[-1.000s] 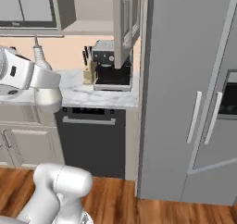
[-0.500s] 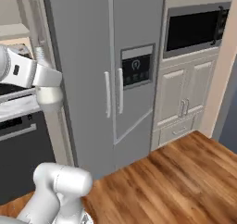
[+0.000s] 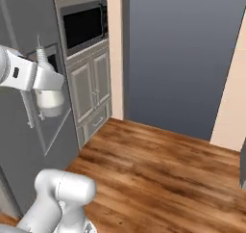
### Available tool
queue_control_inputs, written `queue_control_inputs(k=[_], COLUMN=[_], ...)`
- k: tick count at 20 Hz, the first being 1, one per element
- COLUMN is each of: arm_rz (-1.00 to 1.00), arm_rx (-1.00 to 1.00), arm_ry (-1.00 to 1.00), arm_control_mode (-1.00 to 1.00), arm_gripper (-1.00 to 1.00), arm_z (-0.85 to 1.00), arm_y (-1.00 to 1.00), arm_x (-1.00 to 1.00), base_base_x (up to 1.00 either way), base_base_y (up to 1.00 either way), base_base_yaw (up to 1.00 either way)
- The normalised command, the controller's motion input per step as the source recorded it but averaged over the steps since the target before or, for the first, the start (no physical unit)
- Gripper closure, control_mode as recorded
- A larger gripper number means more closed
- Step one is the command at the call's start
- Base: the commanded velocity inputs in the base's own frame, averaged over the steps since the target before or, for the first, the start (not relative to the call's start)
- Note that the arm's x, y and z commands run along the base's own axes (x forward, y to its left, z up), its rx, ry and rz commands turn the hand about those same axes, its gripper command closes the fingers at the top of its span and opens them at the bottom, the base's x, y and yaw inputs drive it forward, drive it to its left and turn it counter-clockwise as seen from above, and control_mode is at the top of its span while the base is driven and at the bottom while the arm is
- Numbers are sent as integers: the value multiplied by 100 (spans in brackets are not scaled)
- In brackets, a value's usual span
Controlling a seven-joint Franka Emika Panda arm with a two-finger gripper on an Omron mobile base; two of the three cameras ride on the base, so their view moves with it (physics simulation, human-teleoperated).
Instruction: Move the condiment bottle and oil and vinegar bottle from the cabinet to the dining counter.
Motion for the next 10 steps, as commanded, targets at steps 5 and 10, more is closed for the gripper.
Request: queue_control_inputs(k=[5, 10], arm_rz=[0, 0], arm_rx=[0, 0], arm_ry=[0, 0], arm_control_mode=[100, 100], arm_gripper=[100, 100], arm_z=[0, 0], arm_y=[0, 0], arm_x=[0, 0], base_base_x=[0, 15], base_base_y=[-39, -29], base_base_yaw=[-89, -83])
